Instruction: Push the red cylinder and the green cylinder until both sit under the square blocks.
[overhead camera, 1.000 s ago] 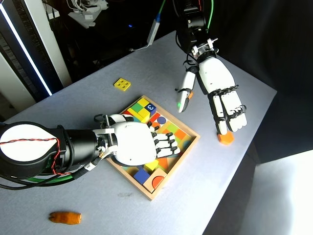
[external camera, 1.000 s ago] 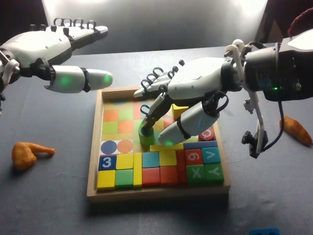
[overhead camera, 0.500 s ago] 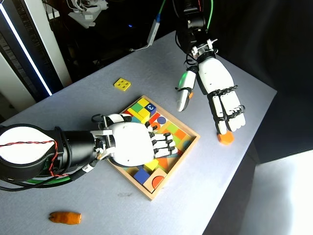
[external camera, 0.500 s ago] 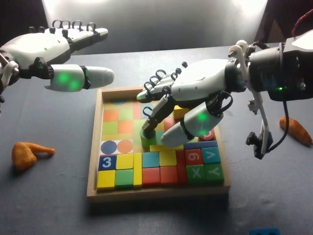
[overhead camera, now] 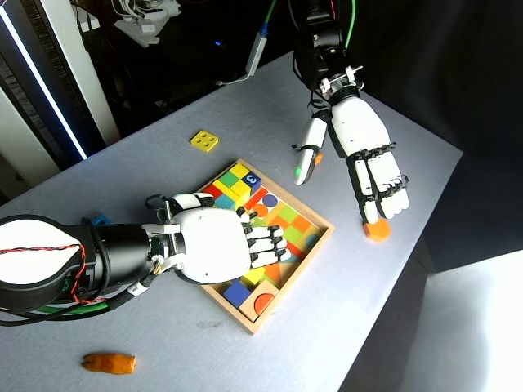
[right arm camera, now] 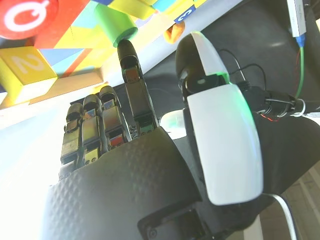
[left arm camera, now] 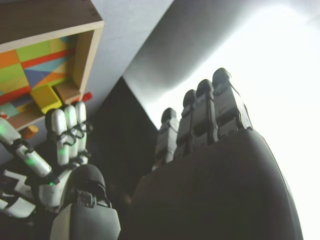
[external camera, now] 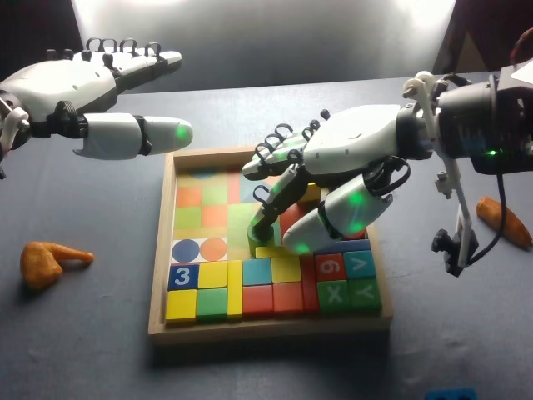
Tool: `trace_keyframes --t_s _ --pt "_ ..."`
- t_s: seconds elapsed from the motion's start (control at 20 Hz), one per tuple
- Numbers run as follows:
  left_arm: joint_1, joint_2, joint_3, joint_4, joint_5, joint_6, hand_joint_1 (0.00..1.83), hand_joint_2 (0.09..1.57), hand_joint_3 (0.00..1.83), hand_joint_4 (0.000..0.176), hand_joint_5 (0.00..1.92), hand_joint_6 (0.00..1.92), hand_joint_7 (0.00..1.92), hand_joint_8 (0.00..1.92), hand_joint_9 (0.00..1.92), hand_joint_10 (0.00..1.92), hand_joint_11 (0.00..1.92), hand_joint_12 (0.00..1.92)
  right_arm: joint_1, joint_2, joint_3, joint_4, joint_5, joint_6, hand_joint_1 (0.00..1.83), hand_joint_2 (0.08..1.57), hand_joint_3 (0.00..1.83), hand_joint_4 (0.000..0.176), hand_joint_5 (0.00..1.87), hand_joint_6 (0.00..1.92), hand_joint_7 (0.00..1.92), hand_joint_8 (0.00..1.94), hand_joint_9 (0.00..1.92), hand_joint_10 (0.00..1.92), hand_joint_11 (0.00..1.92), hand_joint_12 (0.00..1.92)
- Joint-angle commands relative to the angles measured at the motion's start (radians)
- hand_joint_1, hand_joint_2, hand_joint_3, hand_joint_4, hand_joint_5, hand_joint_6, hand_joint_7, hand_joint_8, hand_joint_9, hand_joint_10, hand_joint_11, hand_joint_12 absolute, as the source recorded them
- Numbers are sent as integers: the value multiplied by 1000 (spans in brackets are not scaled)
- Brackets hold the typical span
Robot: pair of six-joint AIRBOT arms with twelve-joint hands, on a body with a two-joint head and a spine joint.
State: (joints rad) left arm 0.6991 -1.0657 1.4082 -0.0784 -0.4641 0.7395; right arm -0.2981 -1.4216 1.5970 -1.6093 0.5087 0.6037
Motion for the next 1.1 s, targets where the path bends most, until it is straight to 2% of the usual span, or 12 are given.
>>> trace_keyframes --t_s 0.0,0.05,0.2,0.3,0.6,0.65,0.7,0.75,0.8,0.9,0.95,1.05 --pt "-7 10 4 -15 -117 -1 0 1069 0 164 0 0 0 0 0 0 0 0 -4 9 0 17 11 0 42 1196 0 176 598 8 0 0 0 0 0 0" --pt "-6 10 4 -15 -117 -1 0 1061 0 156 0 0 0 0 0 0 0 0 -5 11 -1 16 11 2 49 1198 1 176 596 6 0 0 0 0 0 0" --pt "0 12 3 -20 -118 -1 0 1040 0 155 0 0 0 0 0 0 7 4 -7 19 -1 10 12 8 96 1194 0 176 602 6 0 0 0 0 0 0" --pt "2 13 2 -22 -119 -1 0 1043 0 166 0 0 0 0 0 0 0 0 -7 24 -2 10 14 11 115 1195 0 176 606 6 0 0 0 0 0 0" --pt "14 21 -2 -36 -123 -1 0 1097 15 130 0 0 0 0 0 0 0 0 -11 38 -7 6 27 22 132 1184 0 176 626 7 0 0 0 0 0 0" --pt "14 21 -2 -36 -123 -1 0 1093 11 130 0 0 0 0 0 0 0 0 -11 41 -9 5 28 23 94 1184 0 176 619 3 0 0 0 0 0 0" --pt "14 21 -2 -36 -123 -1 0 1100 13 118 0 0 0 0 0 0 0 0 -12 47 -15 4 28 24 85 1184 0 176 620 3 0 0 0 0 0 0" --pt "14 21 -2 -36 -123 -1 0 1101 13 118 0 0 0 0 0 0 0 0 -12 51 -18 3 28 24 78 1183 0 176 623 4 0 0 0 0 0 0" --pt "14 21 -2 -36 -123 -1 0 1092 8 128 0 0 0 0 0 0 0 0 -12 57 -23 1 28 26 120 1181 0 176 635 7 0 0 0 0 0 0" --pt "14 21 -2 -38 -123 -1 0 1099 9 122 0 0 0 0 0 0 0 0 -13 65 -31 -7 29 32 149 1179 0 176 643 8 0 0 0 0 0 0" --pt "15 22 -2 -38 -123 -1 0 1100 9 130 0 0 0 0 0 0 0 0 -13 67 -32 -10 29 35 137 1184 0 176 635 4 0 0 0 0 0 0" --pt "16 22 -3 -39 -124 -1 0 1115 14 128 0 0 0 0 0 0 0 0 -16 72 -33 -16 29 41 107 1185 1 176 630 1 0 0 0 0 0 0"
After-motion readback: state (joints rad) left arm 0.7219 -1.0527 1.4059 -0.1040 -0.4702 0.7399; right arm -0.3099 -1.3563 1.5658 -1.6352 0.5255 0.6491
